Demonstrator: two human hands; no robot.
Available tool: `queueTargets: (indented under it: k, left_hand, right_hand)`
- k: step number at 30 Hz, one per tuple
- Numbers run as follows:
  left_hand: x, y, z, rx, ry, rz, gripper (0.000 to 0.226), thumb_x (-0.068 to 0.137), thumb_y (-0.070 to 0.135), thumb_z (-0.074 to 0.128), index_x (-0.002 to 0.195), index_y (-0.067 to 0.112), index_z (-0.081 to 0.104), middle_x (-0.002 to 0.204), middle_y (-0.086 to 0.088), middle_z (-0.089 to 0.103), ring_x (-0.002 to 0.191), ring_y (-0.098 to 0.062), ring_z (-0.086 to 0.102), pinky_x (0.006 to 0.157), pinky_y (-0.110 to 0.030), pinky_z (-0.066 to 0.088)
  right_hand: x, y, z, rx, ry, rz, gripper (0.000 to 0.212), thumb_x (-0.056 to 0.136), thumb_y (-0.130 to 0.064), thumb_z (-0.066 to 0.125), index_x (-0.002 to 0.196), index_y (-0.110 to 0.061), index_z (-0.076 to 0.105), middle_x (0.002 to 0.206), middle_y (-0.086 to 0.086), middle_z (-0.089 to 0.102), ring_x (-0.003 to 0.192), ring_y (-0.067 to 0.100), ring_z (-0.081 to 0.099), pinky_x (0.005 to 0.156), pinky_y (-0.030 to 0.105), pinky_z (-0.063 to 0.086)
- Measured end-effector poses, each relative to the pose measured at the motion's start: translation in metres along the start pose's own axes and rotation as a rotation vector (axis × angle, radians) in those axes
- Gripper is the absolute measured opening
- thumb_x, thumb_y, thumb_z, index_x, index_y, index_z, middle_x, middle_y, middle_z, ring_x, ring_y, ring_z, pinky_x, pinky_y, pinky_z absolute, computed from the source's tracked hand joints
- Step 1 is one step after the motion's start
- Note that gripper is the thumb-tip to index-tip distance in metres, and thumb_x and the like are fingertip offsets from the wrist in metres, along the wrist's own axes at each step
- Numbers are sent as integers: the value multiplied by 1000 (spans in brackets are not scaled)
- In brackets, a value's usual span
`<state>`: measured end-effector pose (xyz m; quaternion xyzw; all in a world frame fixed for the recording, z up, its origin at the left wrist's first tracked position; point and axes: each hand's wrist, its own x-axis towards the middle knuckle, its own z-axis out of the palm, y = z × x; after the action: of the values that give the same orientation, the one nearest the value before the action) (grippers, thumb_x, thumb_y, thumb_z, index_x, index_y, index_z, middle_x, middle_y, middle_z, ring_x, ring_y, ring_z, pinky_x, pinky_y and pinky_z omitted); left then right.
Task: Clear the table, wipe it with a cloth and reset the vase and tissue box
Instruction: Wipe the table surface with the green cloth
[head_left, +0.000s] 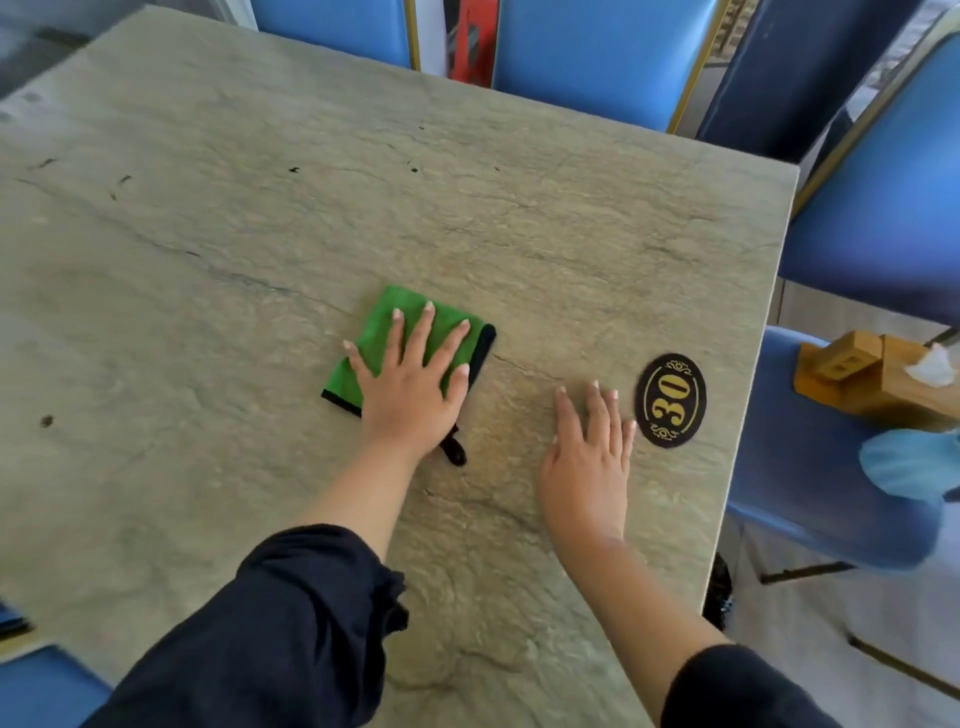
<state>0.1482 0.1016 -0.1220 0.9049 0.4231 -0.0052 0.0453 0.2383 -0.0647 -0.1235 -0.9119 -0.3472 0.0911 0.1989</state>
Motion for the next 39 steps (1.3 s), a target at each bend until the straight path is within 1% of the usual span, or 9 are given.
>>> queueTargets:
  k: [3, 6, 10, 14, 19, 24, 28, 34, 39]
  left_hand:
    - [-66, 2, 5, 35, 10, 285, 52, 94, 56, 21, 144, 52, 10, 160, 11, 5, 148, -23, 1, 107, -72, 2]
    - [-102, -52, 2, 82, -36, 514, 53, 92, 57, 24, 144, 53, 13, 159, 12, 10, 147, -19, 7, 105, -72, 13]
    - [-99, -126, -11, 78, -63, 267, 52, 90, 60, 14, 140, 59, 1, 159, 17, 2, 147, -16, 3, 107, -71, 10]
    - [-95, -98, -11, 28, -72, 41, 51, 91, 58, 5, 142, 56, -4, 159, 13, -9, 146, -20, -13, 108, -70, -4]
    - [-154, -56, -4, 80, -118, 320, 52, 93, 59, 4, 142, 54, -12, 158, 11, -16, 145, -24, -20, 105, -72, -8]
    - [-198, -54, -13, 109, -344, 631, 50, 92, 61, 2, 135, 56, -23, 151, 15, -34, 138, -21, -35, 102, -71, -16]
    - [-192, -63, -27, 14, -459, 650, 53, 95, 58, 17, 141, 54, -10, 153, 20, -25, 140, -13, -29, 109, -64, -15]
    - [-163, -110, -44, -178, -164, 403, 53, 100, 18, 31, 149, 34, 15, 159, 11, 3, 147, -17, -7, 118, -48, 4]
    - [-126, -195, -47, -89, -198, 307, 56, 99, 21, 34, 150, 30, 13, 160, 9, -1, 147, -17, -5, 118, -45, 4]
  right_hand:
    - [-22, -8, 0, 40, 8, 26, 56, 94, -8, 41, 148, -18, 29, 160, 8, 14, 149, 24, -1, 120, 38, -6]
    - [-46, -20, 0, 73, 13, 58, 54, 96, -10, 40, 148, -18, 31, 160, 7, 14, 149, 22, 0, 119, 36, -6]
    - [-88, -42, 7, 105, 3, 76, 54, 94, -8, 42, 147, -18, 32, 160, 5, 15, 149, 20, 0, 118, 32, -8]
    - [-122, -51, 18, 162, 50, 94, 52, 93, -3, 43, 144, -15, 39, 156, 5, 24, 148, 19, 7, 119, 29, -4]
    - [-152, -53, 10, 322, 77, 208, 50, 93, 1, 39, 142, -11, 42, 152, 2, 34, 144, 17, 22, 118, 33, 22]
    - [-172, -55, -1, 359, 102, 254, 49, 93, 1, 39, 141, -10, 43, 148, 4, 37, 139, 20, 31, 112, 32, 31]
    - [-185, -79, -2, 348, 66, 189, 50, 92, 1, 39, 141, -10, 41, 146, 5, 37, 138, 20, 29, 112, 26, 24]
    - [-190, -126, 15, 194, -45, 20, 54, 95, 0, 34, 148, -6, 28, 155, 10, 22, 146, 22, 10, 120, 29, 7]
    - [-178, -163, 55, -117, -166, 147, 65, 100, -47, 15, 149, -16, -15, 156, 7, -25, 143, 27, -27, 116, 44, -17]
